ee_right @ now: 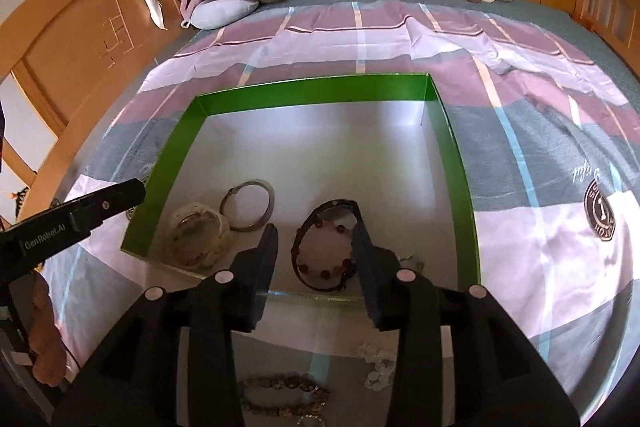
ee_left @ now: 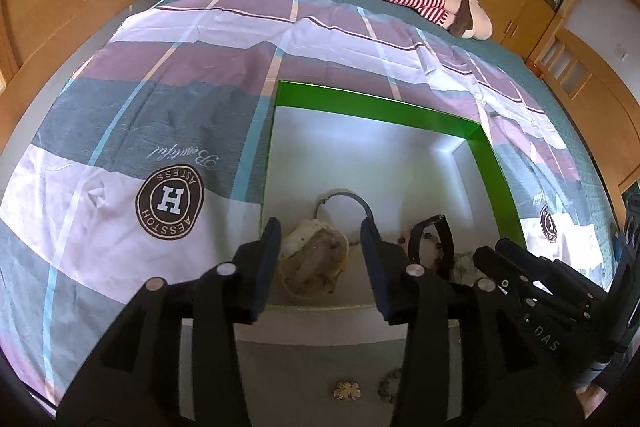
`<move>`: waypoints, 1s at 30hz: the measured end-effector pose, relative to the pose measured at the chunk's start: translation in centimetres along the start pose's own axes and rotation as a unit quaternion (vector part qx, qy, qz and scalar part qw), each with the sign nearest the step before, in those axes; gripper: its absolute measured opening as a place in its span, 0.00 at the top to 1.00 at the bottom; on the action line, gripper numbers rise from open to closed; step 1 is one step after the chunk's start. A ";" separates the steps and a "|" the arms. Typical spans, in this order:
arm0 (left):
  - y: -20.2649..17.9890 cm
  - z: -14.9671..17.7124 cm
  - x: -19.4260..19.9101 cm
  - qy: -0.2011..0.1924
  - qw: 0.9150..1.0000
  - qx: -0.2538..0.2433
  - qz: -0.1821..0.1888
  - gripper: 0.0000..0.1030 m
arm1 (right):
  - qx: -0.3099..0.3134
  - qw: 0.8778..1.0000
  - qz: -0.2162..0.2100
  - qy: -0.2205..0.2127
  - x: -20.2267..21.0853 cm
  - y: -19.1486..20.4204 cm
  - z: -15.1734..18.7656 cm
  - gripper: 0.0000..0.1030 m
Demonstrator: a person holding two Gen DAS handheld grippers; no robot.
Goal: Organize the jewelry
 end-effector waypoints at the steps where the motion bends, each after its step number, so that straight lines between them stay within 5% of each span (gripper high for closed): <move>1: -0.1 0.1 0.2 0.001 1.000 -0.002 -0.002 0.60 | -0.003 1.000 -0.003 0.002 0.1 -0.1 0.1 0.62; 6: -1.1 2.6 2.1 0.026 0.999 -0.036 -0.022 0.51 | -0.002 1.000 -0.016 0.005 1.5 0.0 0.3 0.61; 10: -2.3 6.2 2.4 0.082 0.993 -0.088 -0.018 0.46 | 0.026 0.999 -0.023 0.023 3.8 0.6 0.9 0.50; 16: -2.4 9.6 -1.2 0.184 0.979 -0.085 -0.036 0.45 | 0.073 0.992 0.023 0.098 3.3 -0.3 4.3 0.47; 25: -3.7 11.3 -2.1 0.208 0.969 -0.125 -0.045 0.36 | 0.087 0.971 0.082 0.208 -1.9 -1.0 8.6 0.47; 30: -3.7 11.9 -2.6 0.216 0.966 -0.132 -0.053 0.36 | 0.105 0.969 0.090 0.206 -2.5 -0.2 9.4 0.47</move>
Point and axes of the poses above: each gripper's, at about its wrist camera, not at the fingertips, and x roughly against the way its jaws point, y to its left, z to its underside, the point moved 1 cm from there along -x, roughly the way its jaws point, and after that the axes turned 10 degrees about -y, right-handed, at the moved point
